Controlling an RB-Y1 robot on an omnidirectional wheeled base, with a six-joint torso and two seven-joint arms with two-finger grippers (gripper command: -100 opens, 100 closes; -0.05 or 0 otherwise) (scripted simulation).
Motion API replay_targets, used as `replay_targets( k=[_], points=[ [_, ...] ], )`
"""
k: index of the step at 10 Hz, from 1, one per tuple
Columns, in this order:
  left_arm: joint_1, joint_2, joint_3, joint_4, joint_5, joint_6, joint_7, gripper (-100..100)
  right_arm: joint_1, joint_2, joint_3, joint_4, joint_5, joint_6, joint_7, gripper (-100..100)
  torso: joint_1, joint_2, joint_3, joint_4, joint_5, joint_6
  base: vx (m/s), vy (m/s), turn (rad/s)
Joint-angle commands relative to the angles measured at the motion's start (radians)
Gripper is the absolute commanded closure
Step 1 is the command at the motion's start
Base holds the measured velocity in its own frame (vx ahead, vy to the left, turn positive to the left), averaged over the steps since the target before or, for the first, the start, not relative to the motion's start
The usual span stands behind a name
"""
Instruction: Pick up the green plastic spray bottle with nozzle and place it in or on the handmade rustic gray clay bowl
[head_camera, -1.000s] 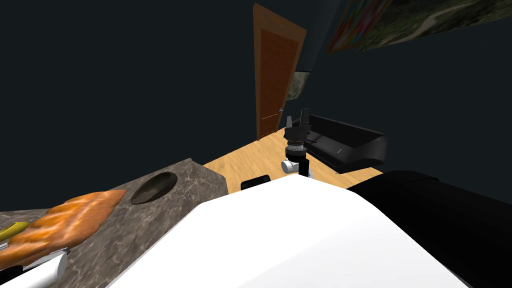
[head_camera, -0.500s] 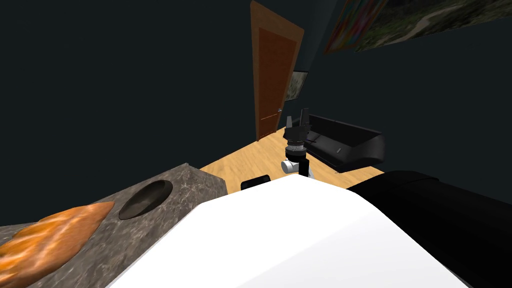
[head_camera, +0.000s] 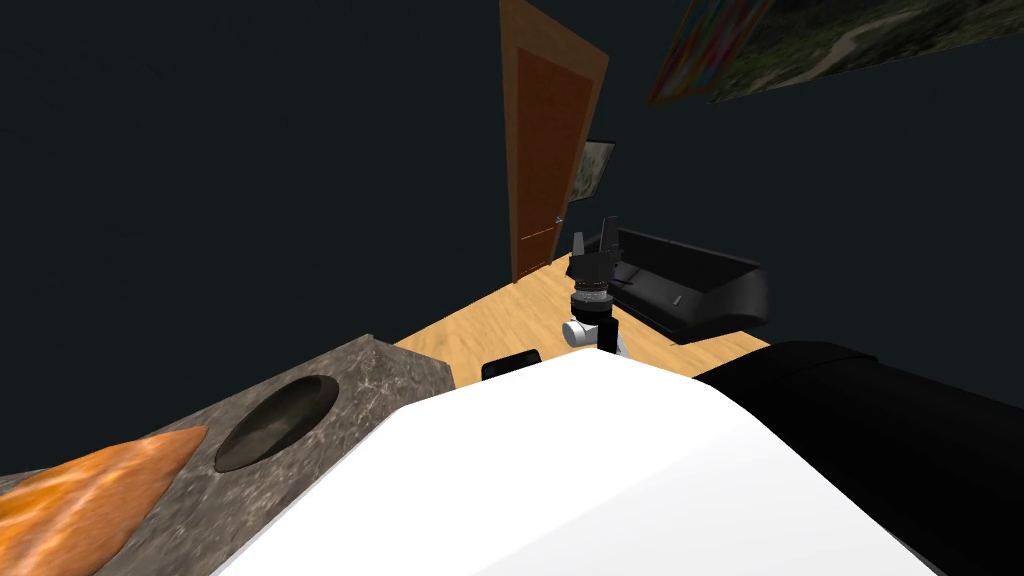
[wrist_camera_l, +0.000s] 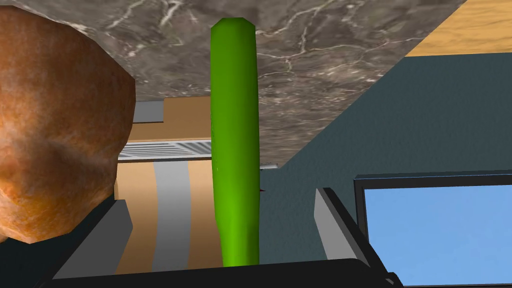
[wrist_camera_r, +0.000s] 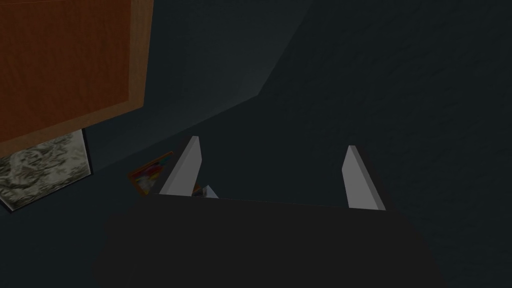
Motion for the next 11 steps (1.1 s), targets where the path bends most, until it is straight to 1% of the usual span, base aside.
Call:
replay_targets(
  k=[1, 2, 3, 4, 5, 6, 7, 8, 11],
  points=[
    [-0.013, 0.009, -0.002, 0.043, 0.004, -0.009, -0.011, -100, 0.0, 0.0, 0.0, 0.0, 0.0, 0.0, 0.0, 0, 0.0, 0.0, 0.0, 0.0, 0.0, 0.0, 0.04, 0.026, -0.013],
    [-0.009, 0.018, 0.004, 0.065, 0.006, -0.003, -0.013, -100, 0.0, 0.0, 0.0, 0.0, 0.0, 0.0, 0.0, 0, 0.0, 0.0, 0.0, 0.0, 0.0, 0.0, 0.032, 0.03, -0.025],
    [-0.014, 0.012, 0.0, 0.06, 0.004, -0.01, -0.011, -100, 0.0, 0.0, 0.0, 0.0, 0.0, 0.0, 0.0, 0, 0.0, 0.001, 0.0, 0.0, 0.0, 0.0, 0.015, 0.017, -0.007],
    [-0.015, 0.013, 0.0, 0.066, 0.005, -0.013, -0.014, 0, 0.0, 0.0, 0.0, 0.0, 0.0, 0.0, 0.0, 0, -0.001, 0.002, 0.001, 0.0, 0.0, 0.0, 0.0, 0.0, 0.0],
    [-0.019, -0.004, -0.015, 0.081, -0.018, -0.041, 0.004, -100, 0.0, 0.0, 0.0, 0.0, 0.0, 0.0, 0.0, 0, -0.001, 0.003, 0.002, 0.001, 0.0, 0.0, 0.021, 0.092, 0.018],
    [-0.019, -0.004, -0.015, 0.081, -0.018, -0.041, 0.004, -100, 0.0, 0.0, 0.0, 0.0, 0.0, 0.0, 0.0, 0, 0.003, 0.002, 0.001, 0.001, 0.001, 0.0, 0.023, 0.115, 0.003],
    [-0.007, -0.007, -0.011, 0.058, -0.02, -0.025, 0.013, -100, 0.0, 0.0, 0.0, 0.0, 0.0, 0.0, 0.0, 0, 0.005, 0.002, 0.001, 0.0, 0.002, 0.0, 0.008, 0.045, -0.008],
    [-0.008, -0.007, -0.011, 0.06, -0.02, -0.028, 0.014, 100, 0.0, 0.0, 0.0, 0.0, 0.0, 0.0, 0.0, 0, 0.002, 0.003, 0.001, 0.001, 0.001, 0.0, 0.002, 0.009, -0.001],
    [-0.008, -0.007, -0.011, 0.06, -0.02, -0.027, 0.014, 100, 0.0, 0.0, 0.0, 0.0, 0.0, 0.0, 0.0, 0, -0.001, 0.003, 0.002, 0.001, 0.001, 0.001, -0.001, 0.001, 0.003]
  ],
)
